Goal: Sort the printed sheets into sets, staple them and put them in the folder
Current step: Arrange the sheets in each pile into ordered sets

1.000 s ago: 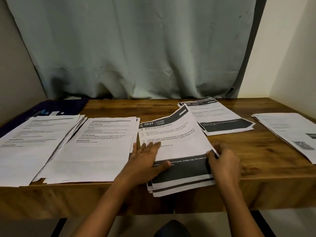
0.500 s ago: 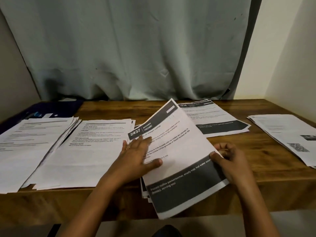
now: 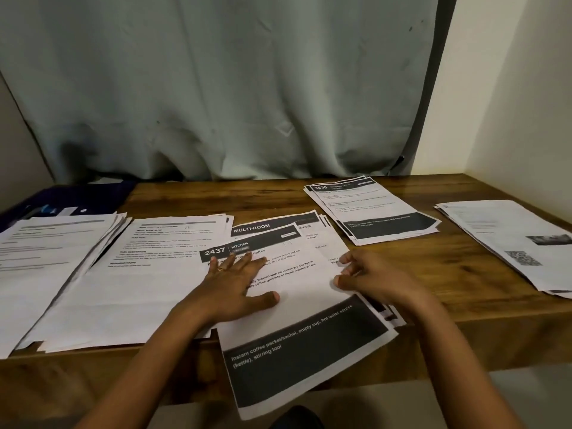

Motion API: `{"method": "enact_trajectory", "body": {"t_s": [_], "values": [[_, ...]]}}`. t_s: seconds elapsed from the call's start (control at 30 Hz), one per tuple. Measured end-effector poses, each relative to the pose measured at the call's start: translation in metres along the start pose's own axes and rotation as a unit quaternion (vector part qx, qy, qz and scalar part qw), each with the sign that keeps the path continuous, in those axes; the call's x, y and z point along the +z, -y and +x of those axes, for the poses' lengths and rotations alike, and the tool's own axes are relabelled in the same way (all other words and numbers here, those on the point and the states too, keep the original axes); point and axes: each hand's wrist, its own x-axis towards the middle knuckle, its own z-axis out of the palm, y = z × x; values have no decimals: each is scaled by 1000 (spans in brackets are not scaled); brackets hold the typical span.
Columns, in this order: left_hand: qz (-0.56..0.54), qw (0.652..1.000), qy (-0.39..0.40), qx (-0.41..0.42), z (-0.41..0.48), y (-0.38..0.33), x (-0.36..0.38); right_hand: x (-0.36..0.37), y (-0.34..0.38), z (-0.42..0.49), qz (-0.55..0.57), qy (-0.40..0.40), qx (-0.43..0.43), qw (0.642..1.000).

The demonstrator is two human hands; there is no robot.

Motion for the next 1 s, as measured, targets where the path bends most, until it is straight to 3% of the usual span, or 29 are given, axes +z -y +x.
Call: {"method": "enact_trajectory", "body": {"t_s": [0.27, 0.4, 0.57, 0.67, 0.83, 1.0], "values": [[8, 999, 29, 12, 6, 0, -9, -5, 14, 82, 108, 57, -27, 992], [10, 1000, 16, 9, 7, -1, -11, 4, 8, 91, 84, -17, -77, 993], [6, 999, -43, -16, 14, 5, -7, 20, -9, 92, 137, -107, -90, 981], [-9, 997, -59, -46, 16, 3, -7, 20, -14, 98, 85, -159, -89, 979], [-11, 998, -33, -54, 24, -1, -4, 17, -22, 103, 34, -198, -93, 975], [-10, 998, -12, -57, 28, -3, 0, 19, -26, 99, 29, -183, -95, 978]]}}
